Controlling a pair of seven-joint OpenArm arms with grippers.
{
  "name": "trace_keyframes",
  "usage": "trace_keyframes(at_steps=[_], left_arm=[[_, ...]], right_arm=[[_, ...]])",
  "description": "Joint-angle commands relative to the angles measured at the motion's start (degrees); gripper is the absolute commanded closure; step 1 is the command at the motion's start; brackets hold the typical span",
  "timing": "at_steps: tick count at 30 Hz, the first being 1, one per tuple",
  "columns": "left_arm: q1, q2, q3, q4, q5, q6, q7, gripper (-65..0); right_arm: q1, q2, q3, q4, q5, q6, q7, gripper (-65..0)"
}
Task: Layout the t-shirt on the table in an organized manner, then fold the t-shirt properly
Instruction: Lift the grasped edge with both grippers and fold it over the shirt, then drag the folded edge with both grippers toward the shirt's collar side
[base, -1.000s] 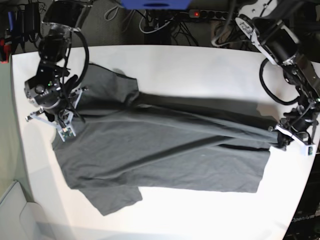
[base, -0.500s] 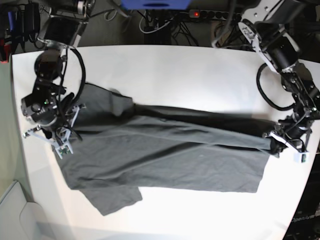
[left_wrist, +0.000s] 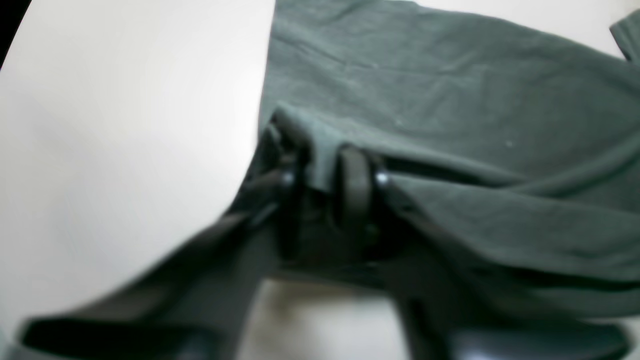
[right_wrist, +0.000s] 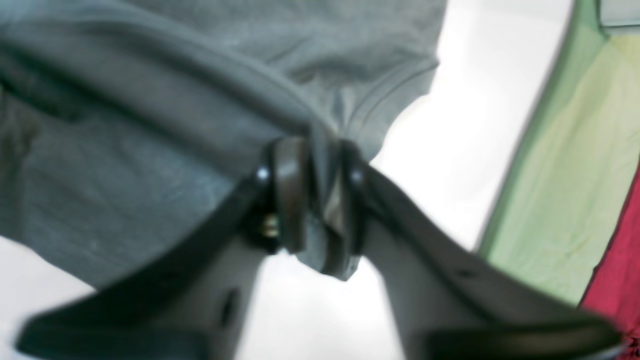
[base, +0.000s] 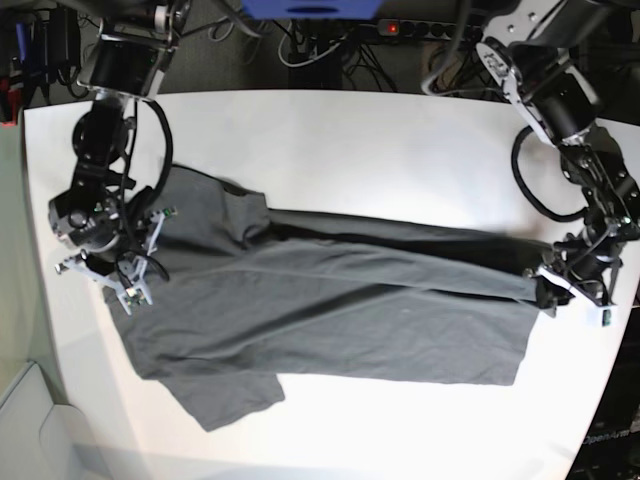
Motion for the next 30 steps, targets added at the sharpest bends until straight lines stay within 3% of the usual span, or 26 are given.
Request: trace_keyframes(at_steps=[1, 4, 7, 13, 21, 30], left_arm=[[-0.7, -1.0, 0.0, 1.2, -1.1, 2.1, -1.4, -23.4], [0.9, -1.0, 0.0, 2.7, -1.6, 4.3, -1.4, -41.4], [2.5, -1.0, -0.1, 5.2, -1.7, 4.2, -0.9, -47.2], [6.1, -1.4, -0.1, 5.9, -1.7, 4.2, -2.8, -48.1], [6.4, -3.3, 0.0, -4.7, -1.7, 4.2, -12.6, -48.1], [3.7, -4.9, 0.3, -15.6, -1.6, 4.2, -18.5, -47.7]], right_arm=[[1.0, 0.9, 0.2, 1.2, 0.1, -0.3, 1.0, -25.4], [0.8, 1.9, 0.5, 1.5, 0.1, -0.3, 0.9, -34.6], [0.6, 3.2, 0.6, 1.5, 0.1, -0.3, 0.8, -38.9], [-2.7, 3.4, 4.0, 5.1, 0.3, -0.3, 1.2, -39.9], [-6.9, 3.5, 4.0, 5.9, 0.3, -0.3, 1.2, -39.7], [-7.5, 3.5, 8.4, 5.9, 0.3, -0.3, 1.3, -39.6]])
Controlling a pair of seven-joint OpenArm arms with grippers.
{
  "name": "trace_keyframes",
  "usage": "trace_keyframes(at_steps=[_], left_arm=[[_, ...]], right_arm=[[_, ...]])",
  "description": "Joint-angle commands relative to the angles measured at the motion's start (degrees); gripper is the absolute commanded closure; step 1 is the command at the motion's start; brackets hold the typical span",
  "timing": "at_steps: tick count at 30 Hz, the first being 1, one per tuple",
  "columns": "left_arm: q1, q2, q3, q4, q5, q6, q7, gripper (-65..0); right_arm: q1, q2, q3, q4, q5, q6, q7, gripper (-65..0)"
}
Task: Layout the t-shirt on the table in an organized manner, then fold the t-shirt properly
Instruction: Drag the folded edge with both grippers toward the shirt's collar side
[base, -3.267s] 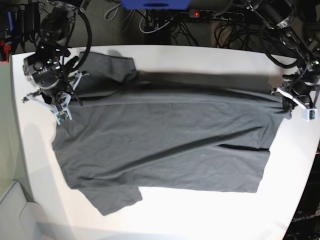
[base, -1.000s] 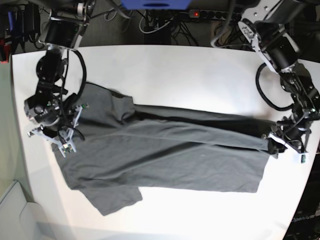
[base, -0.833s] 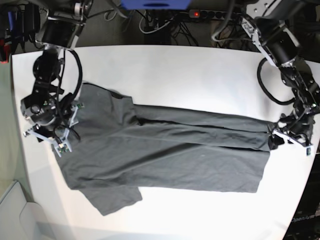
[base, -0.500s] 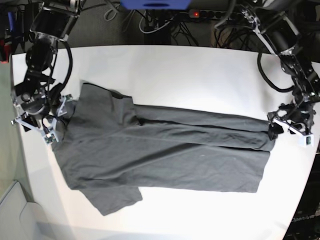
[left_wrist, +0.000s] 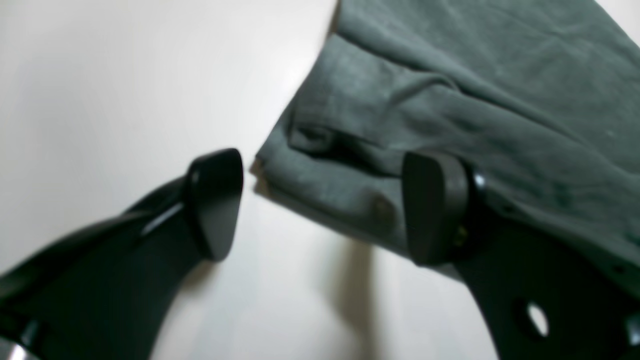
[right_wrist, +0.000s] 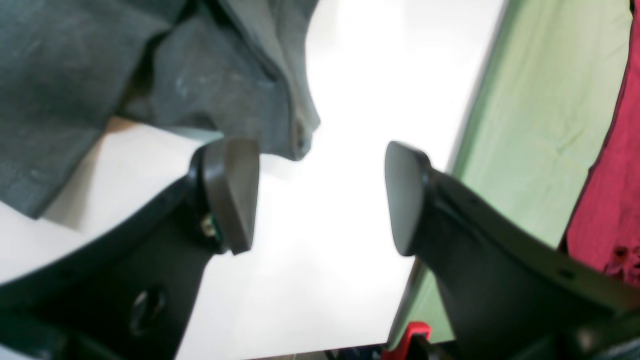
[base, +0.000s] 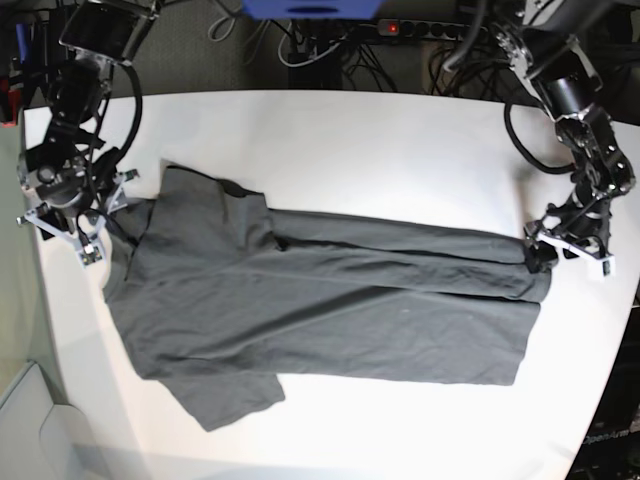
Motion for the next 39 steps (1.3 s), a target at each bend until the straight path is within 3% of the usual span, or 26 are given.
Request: trace_keyframes(at_steps=[1, 14, 16, 21, 23, 39], left_arm=[[-1.5, -1.3, -0.2, 0.0, -0.8, 0.0, -2.0, -47.7], [-3.6, -1.3, 1.2, -7.1, -0.4, 0.0, -7.4, -45.5], [-3.7, -1.4, 3.4, -7.1, -0.7, 0.0, -7.4, -37.2], [-3.7, -1.4, 5.3, -7.1, -0.8, 0.0, -7.4, -7.8], [-3.7, -1.4, 5.2, -7.0, -0.8, 0.0, -7.2, -1.4], [-0.3, -1.6, 4.9, -2.4, -0.8, 0.0, -4.5, -0.3]], right_arm=[[0.8, 0.7, 0.7, 1.1, 0.1, -0.2, 0.6, -39.6], [0.8, 1.4, 5.6, 1.2, 0.1, -0.2, 0.6, -39.6], [0.6, 1.4, 5.6, 1.2, 0.1, -0.2, 0.6, -39.6], [-0.9, 1.4, 5.1, 1.2, 0.2, -0.2, 0.6, -40.0], [-0.9, 1.1, 5.1, 0.9, 0.2, -0.2, 0.6, -40.0], [1.4, 0.3, -1.0, 0.6, 0.2, -0.2, 0.4, -40.0]])
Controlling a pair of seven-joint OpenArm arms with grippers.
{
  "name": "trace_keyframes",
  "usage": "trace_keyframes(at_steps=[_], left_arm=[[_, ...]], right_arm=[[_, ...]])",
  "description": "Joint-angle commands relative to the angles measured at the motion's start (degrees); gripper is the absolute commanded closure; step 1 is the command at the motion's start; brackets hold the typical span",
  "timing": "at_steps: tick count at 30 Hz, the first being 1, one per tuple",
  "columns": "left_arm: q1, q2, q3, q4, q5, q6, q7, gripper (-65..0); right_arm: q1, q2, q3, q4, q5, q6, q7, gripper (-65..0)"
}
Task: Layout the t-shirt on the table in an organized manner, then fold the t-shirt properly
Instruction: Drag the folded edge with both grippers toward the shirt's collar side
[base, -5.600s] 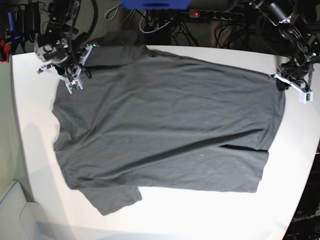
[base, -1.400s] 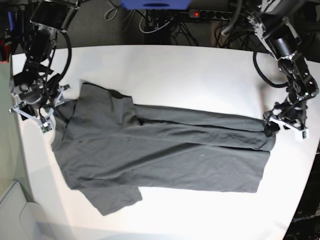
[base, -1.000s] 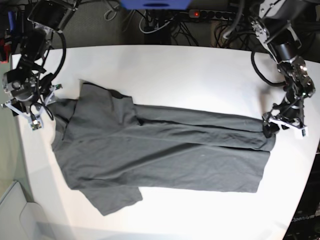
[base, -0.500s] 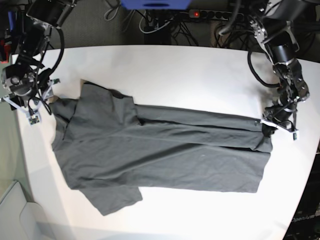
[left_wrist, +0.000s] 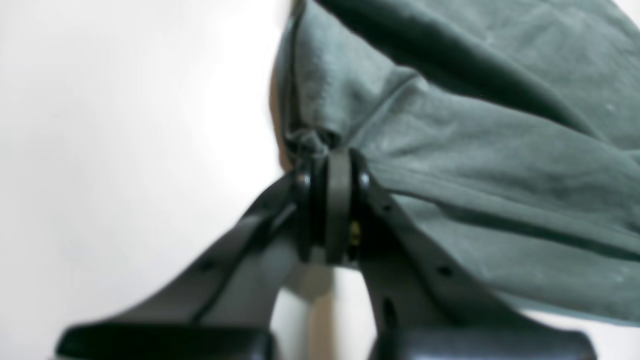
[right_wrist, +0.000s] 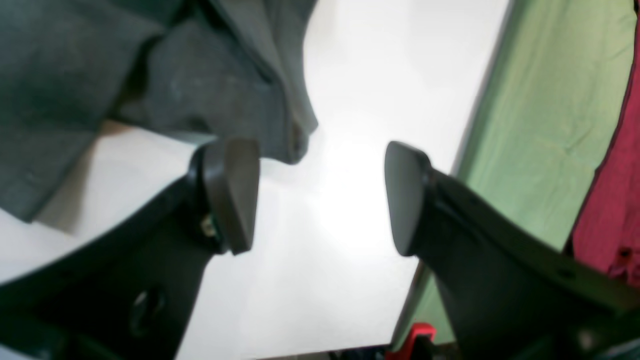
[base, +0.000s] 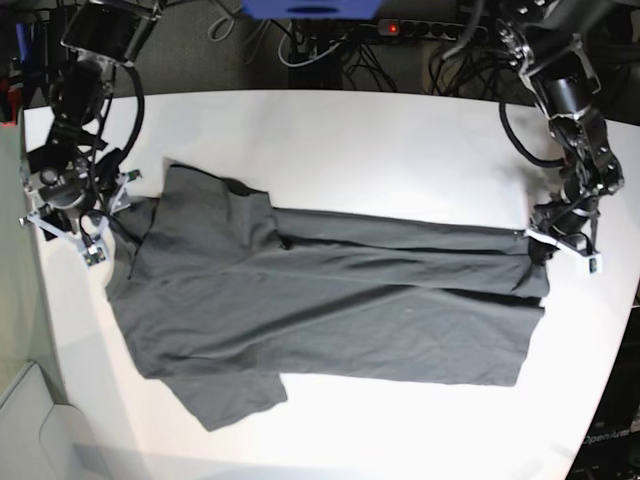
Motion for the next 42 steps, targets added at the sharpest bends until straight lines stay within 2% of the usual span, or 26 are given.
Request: trace_keyframes(at_steps=[1, 8, 14, 17, 20, 22, 26, 28, 35, 42], left_arm=[[-0.9, -0.9, -0.2, 1.3, -0.3, -0.1, -0.6, -0.3], [-0.9, -0.9, -0.2, 1.5, -0.3, -0.1, -0.3, -0.3], [-0.9, -0.8, -0.2, 1.5, -0.3, -0.1, -0.3, -0.3], [-0.9, -0.7, -0.2, 1.5, -0.3, -0.1, -0.3, -0.3], [-0.8, -0.7, -0.2, 1.5, -0.3, -0.1, -0.3, -0.3], [-0.1, -0.7, -0.2, 1.5, -0.3, -0.1, -0.3, -0.3], [0.7, -0.7, -0.2, 1.6, -0.4, -0.1, 0.1, -0.3], [1.9, -0.8, -0.3, 3.3, -0.4, -0.1, 2.6, -0.3], [8.2, -0.4, -0.3, 18.0, -0.4, -0.1, 10.3, -0.3], [12.7, -0.4, -0.3, 25.9, -0.4, -0.1, 15.8, -0.3]], right_arm=[[1.0, 0.7, -0.2, 0.7, 0.3, -0.2, 1.1, -40.0], [1.3, 0.7, -0.1, -4.4, 0.3, -0.2, 1.2, -39.8], [1.2, -0.2, 0.0, -5.5, 0.3, -0.2, 6.3, -39.4], [1.3, -0.3, -0.1, -6.8, 0.3, -0.2, 6.8, -38.5], [1.9, -0.3, -0.1, -8.5, 0.3, -0.2, 7.5, -32.3], [1.9, -0.3, -0.2, -9.6, 0.3, -0.2, 8.5, -25.5], [1.9, -0.2, 0.0, -9.8, 0.3, -0.2, 8.7, -7.0], [1.8, -0.1, 0.0, -9.7, 0.3, -0.2, 8.5, -0.2], [-2.1, 0.7, -0.1, -3.9, 0.3, -0.2, 8.7, 0.0], [-7.1, 0.7, -0.2, 3.9, 0.3, -0.2, 8.4, 0.0]])
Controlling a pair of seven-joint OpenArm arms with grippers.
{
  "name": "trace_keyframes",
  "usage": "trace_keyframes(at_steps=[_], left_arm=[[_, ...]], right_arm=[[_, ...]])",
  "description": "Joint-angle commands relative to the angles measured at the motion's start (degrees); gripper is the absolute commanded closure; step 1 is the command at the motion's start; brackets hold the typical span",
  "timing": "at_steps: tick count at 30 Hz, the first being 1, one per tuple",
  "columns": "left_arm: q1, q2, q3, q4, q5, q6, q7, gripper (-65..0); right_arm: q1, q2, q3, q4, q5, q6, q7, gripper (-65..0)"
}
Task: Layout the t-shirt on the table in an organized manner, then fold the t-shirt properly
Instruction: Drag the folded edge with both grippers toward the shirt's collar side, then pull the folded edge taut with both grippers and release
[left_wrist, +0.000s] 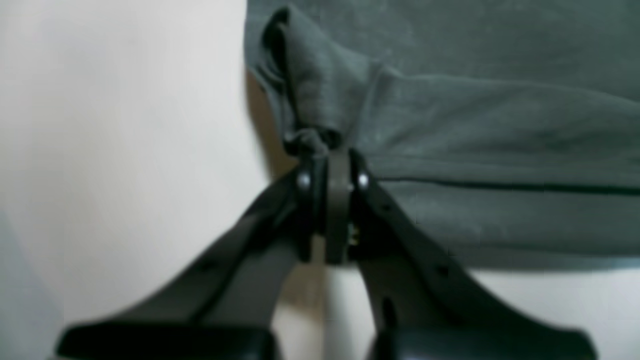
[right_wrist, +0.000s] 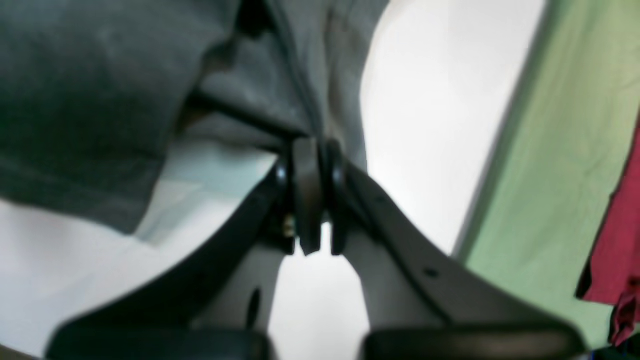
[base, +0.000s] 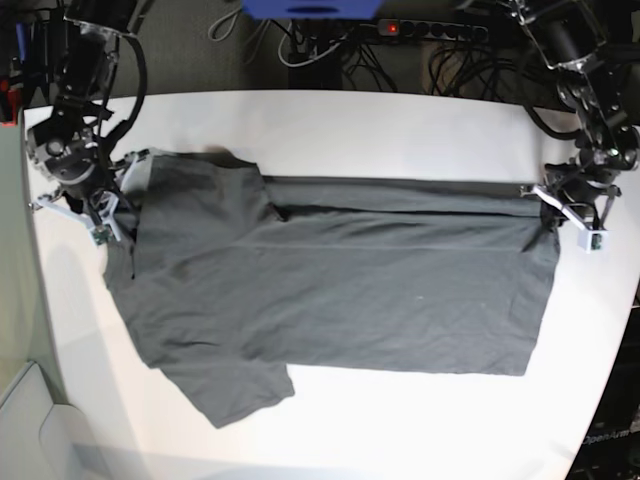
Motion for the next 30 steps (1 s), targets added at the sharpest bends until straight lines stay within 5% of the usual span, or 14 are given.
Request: trace_keyframes(at_steps=[1, 30], left_arm=[[-0.2, -1.1, -0.3, 1.3, -0.2, 0.2, -0.5, -0.3], [12.5, -0.1, -0.4, 6.5, 0.0, 0.2, 2.6, -0.3]], right_arm=[[-0.3, 0.7, 0.2, 1.1, -0.4, -0.2, 0.2, 0.0], [-9.9, 2.8, 0.5, 5.0, -0.4, -0.2, 0.0, 0.0]])
